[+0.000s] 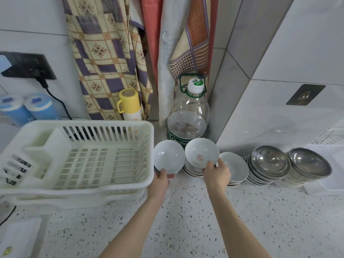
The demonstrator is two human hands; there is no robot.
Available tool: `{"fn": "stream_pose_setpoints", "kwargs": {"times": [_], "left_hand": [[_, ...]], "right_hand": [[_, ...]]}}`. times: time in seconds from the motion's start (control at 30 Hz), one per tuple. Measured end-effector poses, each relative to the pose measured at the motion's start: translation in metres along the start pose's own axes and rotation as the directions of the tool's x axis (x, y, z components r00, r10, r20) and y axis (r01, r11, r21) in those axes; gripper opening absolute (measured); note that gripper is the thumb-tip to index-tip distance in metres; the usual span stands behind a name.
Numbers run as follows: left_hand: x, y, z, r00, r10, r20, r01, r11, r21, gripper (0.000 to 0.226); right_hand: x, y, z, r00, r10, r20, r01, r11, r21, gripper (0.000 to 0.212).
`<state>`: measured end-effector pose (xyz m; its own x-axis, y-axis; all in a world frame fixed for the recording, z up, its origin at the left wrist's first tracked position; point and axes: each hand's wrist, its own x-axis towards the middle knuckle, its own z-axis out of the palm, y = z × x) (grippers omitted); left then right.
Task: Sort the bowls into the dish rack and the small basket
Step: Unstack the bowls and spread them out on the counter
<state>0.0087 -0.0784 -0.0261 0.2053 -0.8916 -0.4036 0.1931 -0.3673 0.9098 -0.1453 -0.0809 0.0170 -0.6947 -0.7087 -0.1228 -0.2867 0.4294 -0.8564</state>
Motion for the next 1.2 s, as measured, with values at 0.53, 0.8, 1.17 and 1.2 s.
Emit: {"fn": "stream_pose_setpoints", "kwargs": {"times": [0.53,0.8,1.17,1.2], "left_hand": [[-0.070,-0.009,-0.007,0.980,0.074,0.185,-0.067,0.997,-0.044,0.074],[-0.105,-0.060,-0.045,0.990,-0.051,0.130,0.040,0.996,0.079,0.067],[-0.095,-0.068,-0.059,0.990,-0.133,0.050,0.124,0.981,0.150,0.068],[-0.092,-0.068,-0.060,0.990,-0.135,0.044,0.127,0.980,0.150,0.068]], "right_hand": [[-0.059,0.019,-0.083,1.000,-0.020,-0.008,0.021,0.918,0.395,0.036],[-0.090,0.082,-0.088,0.993,0.073,0.096,-0.095,0.961,0.260,0.034],[-0.084,0.108,-0.066,0.955,0.127,0.269,-0.151,0.986,0.070,0.051],[-0.082,0.108,-0.064,0.952,0.120,0.282,-0.142,0.988,0.061,0.051]]}}
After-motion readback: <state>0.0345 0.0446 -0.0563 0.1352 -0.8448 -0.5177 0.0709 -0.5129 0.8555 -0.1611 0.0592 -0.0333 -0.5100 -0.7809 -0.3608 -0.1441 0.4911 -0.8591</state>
